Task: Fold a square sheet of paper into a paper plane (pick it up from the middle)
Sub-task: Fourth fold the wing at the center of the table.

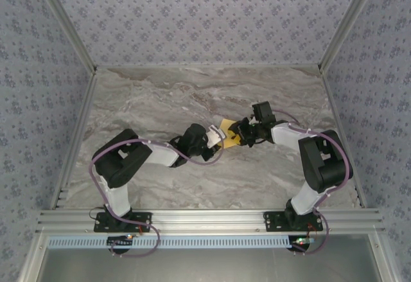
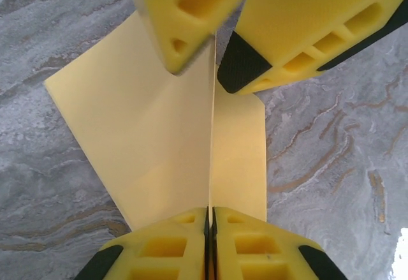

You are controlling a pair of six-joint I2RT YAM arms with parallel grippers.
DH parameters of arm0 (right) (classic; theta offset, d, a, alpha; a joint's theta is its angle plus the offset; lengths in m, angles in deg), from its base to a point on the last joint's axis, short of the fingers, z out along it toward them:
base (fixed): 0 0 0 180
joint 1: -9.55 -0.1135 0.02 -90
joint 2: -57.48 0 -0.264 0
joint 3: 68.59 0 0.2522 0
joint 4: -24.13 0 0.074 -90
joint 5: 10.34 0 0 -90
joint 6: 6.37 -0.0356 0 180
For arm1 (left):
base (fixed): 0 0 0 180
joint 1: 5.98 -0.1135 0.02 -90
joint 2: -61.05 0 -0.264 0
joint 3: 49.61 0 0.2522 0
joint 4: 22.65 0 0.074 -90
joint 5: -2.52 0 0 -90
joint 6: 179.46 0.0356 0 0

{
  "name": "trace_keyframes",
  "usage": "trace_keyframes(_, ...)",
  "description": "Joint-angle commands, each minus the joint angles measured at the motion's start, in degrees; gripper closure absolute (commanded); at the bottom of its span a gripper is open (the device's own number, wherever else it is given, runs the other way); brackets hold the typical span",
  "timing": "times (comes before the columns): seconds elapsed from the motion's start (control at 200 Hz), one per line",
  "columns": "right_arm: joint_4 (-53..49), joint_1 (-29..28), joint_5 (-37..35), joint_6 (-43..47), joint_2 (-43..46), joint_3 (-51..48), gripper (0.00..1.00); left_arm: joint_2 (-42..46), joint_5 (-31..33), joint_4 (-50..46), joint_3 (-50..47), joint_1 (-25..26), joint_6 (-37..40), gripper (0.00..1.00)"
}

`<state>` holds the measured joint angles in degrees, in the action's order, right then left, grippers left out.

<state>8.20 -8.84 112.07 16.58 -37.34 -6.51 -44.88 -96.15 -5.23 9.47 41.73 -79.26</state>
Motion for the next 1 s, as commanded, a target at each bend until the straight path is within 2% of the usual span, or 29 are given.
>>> trace_keyframes(0.0, -1.52, 0.97, -0.13, 3.59, 1.37, 1.2, 0.51, -0.51, -4.35, -0.9, 1.48, -0.71, -4.27, 0.89)
trace_keyframes(0.085, -0.61, 2.0, -1.25, 6.79, 3.62, -0.14, 0.41, -0.12, -6.31, -0.85, 1.09, -1.41, -7.89, 0.89)
trace_keyframes(0.17, 0.76, 2.84, -2.77, 10.28, 6.23, -2.25, 0.35, 0.78, -8.04, -0.92, 0.53, -1.88, -10.92, 0.88)
trace_keyframes(0.365, 4.43, 3.31, -3.42, 18.58, 10.44, -6.74, 0.33, 2.55, -10.08, 0.95, -1.52, -2.94, -17.56, 0.88)
trace_keyframes(0.61, 14.87, 1.78, -1.26, 19.31, 10.27, -13.8, 0.41, 2.0, -9.97, 6.0, -4.34, -3.51, -26.92, 0.87)
trace_keyframes(0.994, 20.0, -2.3, -1.33, 17.38, 3.6, -11.78, 0.53, 1.6, -10.43, 8.43, -5.9, -3.98, -33.47, 0.86)
